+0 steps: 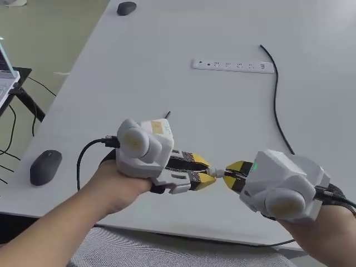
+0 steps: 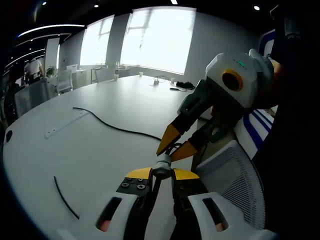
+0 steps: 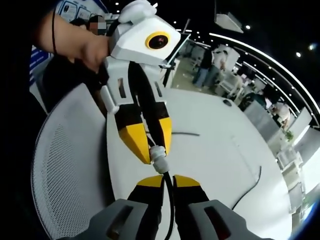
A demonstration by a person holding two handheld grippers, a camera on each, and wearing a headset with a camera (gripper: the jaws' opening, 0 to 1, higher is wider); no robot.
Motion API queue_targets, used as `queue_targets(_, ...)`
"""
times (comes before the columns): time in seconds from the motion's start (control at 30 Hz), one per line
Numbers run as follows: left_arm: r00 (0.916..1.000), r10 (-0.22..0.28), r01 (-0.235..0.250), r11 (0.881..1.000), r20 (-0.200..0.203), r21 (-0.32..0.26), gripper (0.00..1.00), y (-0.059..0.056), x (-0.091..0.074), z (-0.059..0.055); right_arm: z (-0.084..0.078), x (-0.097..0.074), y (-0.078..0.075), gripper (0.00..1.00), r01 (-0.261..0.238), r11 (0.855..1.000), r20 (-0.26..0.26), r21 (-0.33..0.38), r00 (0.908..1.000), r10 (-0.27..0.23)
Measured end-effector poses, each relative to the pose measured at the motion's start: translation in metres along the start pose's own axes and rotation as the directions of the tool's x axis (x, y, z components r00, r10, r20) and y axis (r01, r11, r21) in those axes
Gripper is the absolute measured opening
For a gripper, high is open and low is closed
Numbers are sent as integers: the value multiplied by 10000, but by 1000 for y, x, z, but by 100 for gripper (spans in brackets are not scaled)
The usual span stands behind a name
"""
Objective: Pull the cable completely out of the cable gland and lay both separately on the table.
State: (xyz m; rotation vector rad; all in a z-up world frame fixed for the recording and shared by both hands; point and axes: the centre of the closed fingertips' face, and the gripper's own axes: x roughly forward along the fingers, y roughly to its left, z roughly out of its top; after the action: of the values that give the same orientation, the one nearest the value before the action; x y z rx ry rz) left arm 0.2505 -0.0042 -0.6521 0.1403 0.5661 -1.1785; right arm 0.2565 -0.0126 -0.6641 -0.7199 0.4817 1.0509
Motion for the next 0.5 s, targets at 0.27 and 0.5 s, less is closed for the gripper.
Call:
queue_targets(0.27, 10000, 22, -22, 10000, 47, -65, 15, 6, 1, 0, -1, 3, -4, 0, 36, 9992, 29, 409, 10000, -37)
queue_targets(0.5, 10000, -5, 5, 10000, 65, 69, 15, 7, 3, 2, -4, 5, -6, 0, 65, 9961, -5, 882, 10000, -65)
